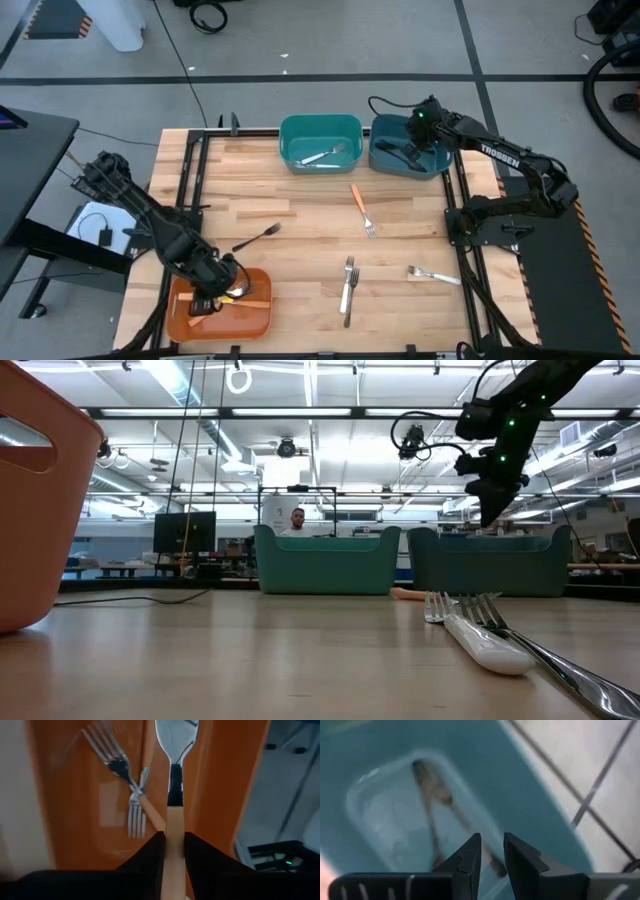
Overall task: Sort silverware by color (type)
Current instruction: Put the left orange fork into the orange bin, then put the right white fork into the green bin
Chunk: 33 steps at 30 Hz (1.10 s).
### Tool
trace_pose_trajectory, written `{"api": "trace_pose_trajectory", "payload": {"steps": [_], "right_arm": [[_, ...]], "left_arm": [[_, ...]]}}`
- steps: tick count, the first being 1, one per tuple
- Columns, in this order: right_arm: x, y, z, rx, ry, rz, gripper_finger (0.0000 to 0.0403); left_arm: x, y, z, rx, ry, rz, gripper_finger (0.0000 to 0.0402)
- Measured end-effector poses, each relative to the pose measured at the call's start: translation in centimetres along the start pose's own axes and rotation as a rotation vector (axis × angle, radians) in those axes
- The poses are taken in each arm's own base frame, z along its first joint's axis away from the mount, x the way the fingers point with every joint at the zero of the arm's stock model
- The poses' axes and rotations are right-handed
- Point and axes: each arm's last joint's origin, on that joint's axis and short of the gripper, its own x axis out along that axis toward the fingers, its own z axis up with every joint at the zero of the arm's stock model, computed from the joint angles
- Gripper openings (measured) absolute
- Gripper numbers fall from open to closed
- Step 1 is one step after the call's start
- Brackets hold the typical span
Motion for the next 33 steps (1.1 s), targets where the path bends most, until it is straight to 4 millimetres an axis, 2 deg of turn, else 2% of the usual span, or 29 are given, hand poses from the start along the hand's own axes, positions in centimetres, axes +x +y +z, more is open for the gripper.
{"api": "trace_pose_trajectory", "payload": {"steps": [6,13,18,23,27,33], "right_arm": [[-0.9,1.1,-1.1,-0.056,0.063,0.149,0.0091],[-4.0,2.6,-2.3,-0.102,0.036,0.276,0.0091],[-6.8,3.7,-4.5,-0.053,0.096,0.463,0.0091],[-9.1,4.6,-7.0,0.078,0.275,0.623,0.0091],[-10.1,5.2,-8.4,0.113,0.410,0.652,0.0091],[-10.9,6.2,-9.0,0.048,0.436,0.668,0.0093]], "left_arm": [[-0.3,0.1,0.9,-0.025,-0.033,-0.050,0.0096],[-0.5,0.1,1.8,-0.109,-0.078,-0.093,0.0125],[-0.7,0.7,2.4,-0.219,-0.090,-0.100,0.0128],[-1.4,1.8,3.9,-0.314,-0.149,-0.127,0.0128],[-2.1,3.0,5.3,-0.367,-0.202,-0.160,0.0128],[-4.0,3.7,7.0,-0.322,-0.276,-0.224,0.0128]]}}
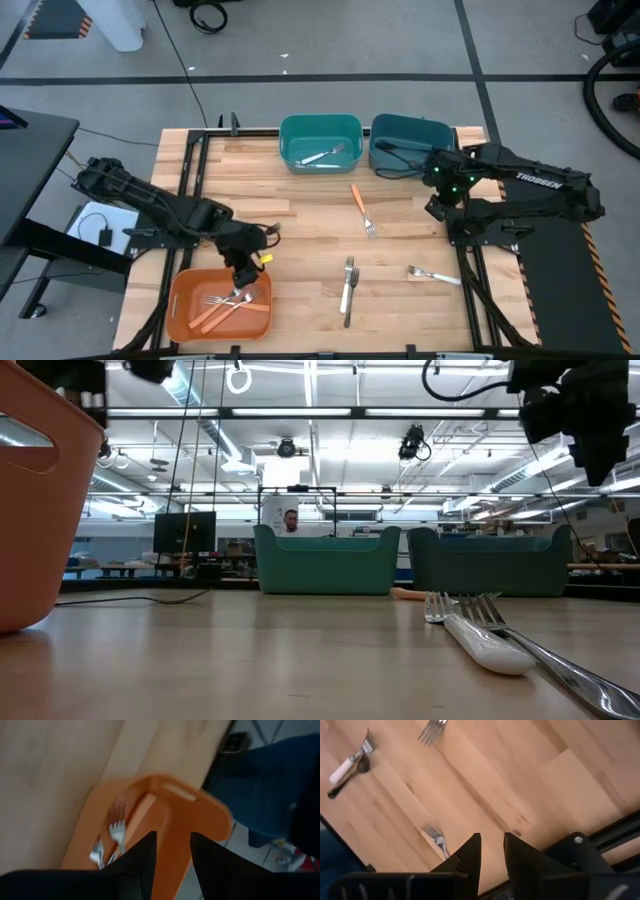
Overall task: Sort silverware by color (type)
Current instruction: Put the right white fork into the green bin
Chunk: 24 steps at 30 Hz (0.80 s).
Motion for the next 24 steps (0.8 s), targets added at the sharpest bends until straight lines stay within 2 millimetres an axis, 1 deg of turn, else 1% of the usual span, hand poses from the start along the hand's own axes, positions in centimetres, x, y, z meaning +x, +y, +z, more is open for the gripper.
{"api": "trace_pose_trajectory", "payload": {"steps": [4,10,16,24], "right_arm": [[0.6,0.7,-0.4,-0.027,0.022,-0.024,0.0103],[3.2,1.4,-1.6,-0.047,0.098,-0.021,0.0131],[5.7,2.2,-2.7,-0.077,0.139,0.006,0.0157],[10.5,2.5,-5.0,-0.069,0.240,0.050,0.0159]], "left_arm": [[-1.7,-0.5,1.7,0.081,-0.093,-0.019,0.0128],[-4.4,0.0,4.3,0.163,-0.225,0.005,0.0128],[-6.1,1.5,6.0,0.227,-0.295,0.059,0.0128],[-7.9,4.3,7.9,0.230,-0.378,0.163,0.0128]]}}
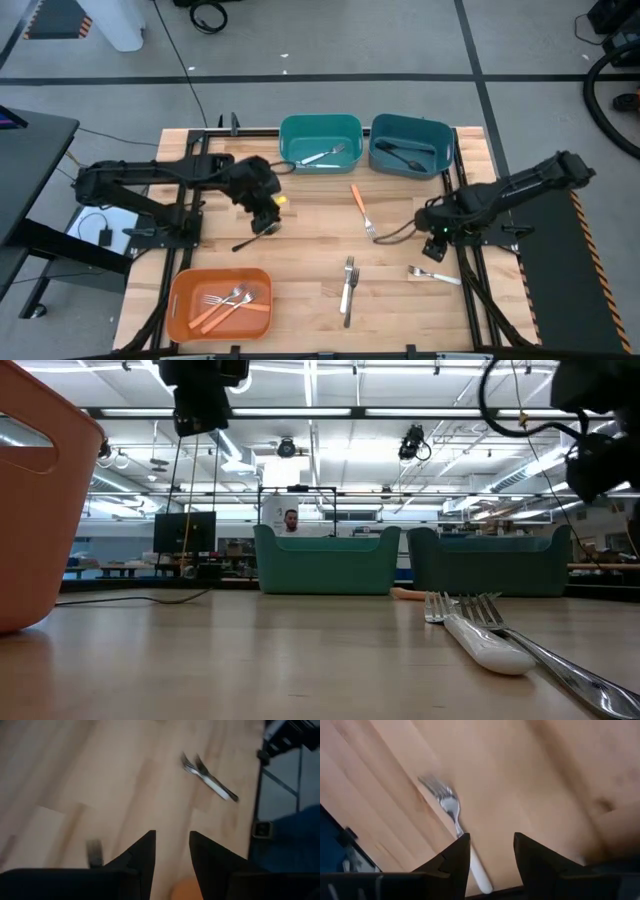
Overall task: Sort silverware by color (type)
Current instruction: Put the right white fork into the green bin
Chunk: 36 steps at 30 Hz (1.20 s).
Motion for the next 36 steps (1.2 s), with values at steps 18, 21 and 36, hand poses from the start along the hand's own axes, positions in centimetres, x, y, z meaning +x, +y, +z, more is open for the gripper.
{"api": "trace_pose_trajectory", "payload": {"steps": [18,21,36], "right_arm": [[5.8,3.2,-2.4,-0.127,0.114,-0.171,0.0158],[6.6,3.8,-2.6,-0.161,0.121,-0.145,0.0158],[8.3,4.1,-2.9,-0.048,0.017,-0.293,0.0128]], "left_arm": [[-0.9,3.2,1.2,0.032,-0.054,0.074,0.0128],[-0.9,3.1,1.2,0.020,-0.053,0.073,0.0128],[-0.9,3.2,1.2,0.004,-0.066,0.119,0.0128]]}}
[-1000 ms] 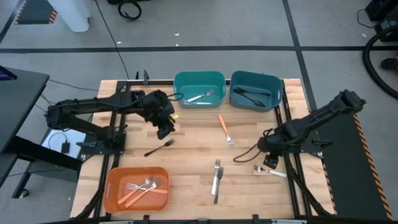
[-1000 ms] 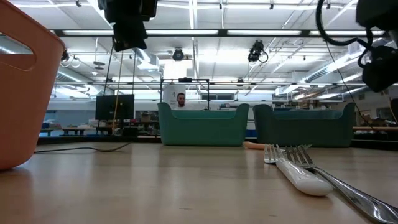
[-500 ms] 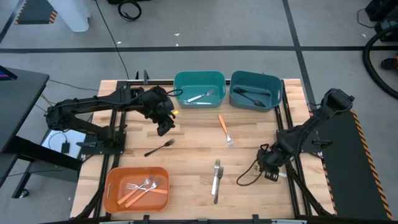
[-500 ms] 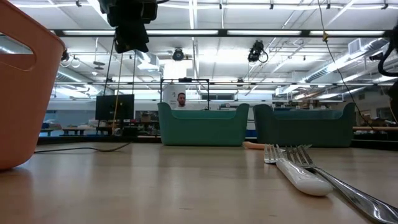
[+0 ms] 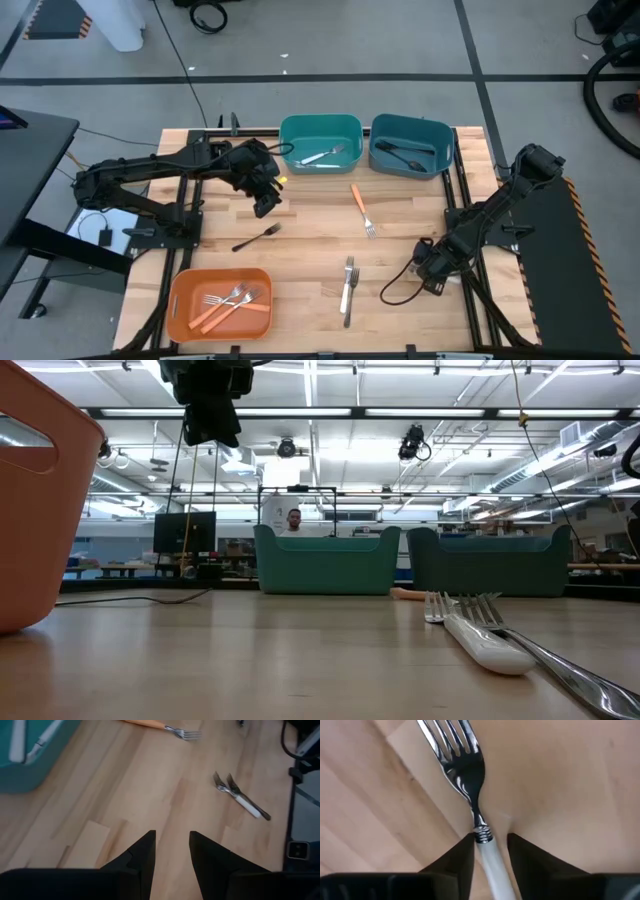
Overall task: Sort silverware by color (type)
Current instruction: Put the right white fork into the green bin
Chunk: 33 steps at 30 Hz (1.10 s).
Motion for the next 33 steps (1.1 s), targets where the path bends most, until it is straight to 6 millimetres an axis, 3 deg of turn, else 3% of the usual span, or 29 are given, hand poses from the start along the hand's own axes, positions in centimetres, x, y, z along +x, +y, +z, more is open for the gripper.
{"api": "trace_pose_trajectory", "payload": {"steps": [7,15,19,27,33], "right_arm": [[0.0,-0.3,0.0,0.042,-0.020,-0.040,0.0047],[-0.7,0.0,0.4,-0.016,-0.005,-0.016,0.0046],[-1.7,0.4,0.7,-0.023,-0.090,-0.005,0.0043],[-5.9,-0.5,1.9,-0.003,-0.170,-0.041,0.0042],[-10.6,-2.3,5.9,0.055,-0.419,-0.030,0.0042]], "left_arm": [[0.0,0.3,-0.4,-0.003,0.032,0.069,0.0128],[0.0,0.4,-0.6,0.015,0.053,0.084,0.0128],[-0.1,0.7,-0.6,0.002,0.048,0.120,0.0128],[-0.5,2.5,-0.1,-0.082,0.014,0.180,0.0128],[-0.8,3.8,0.9,-0.143,-0.074,0.197,0.0128]]}}
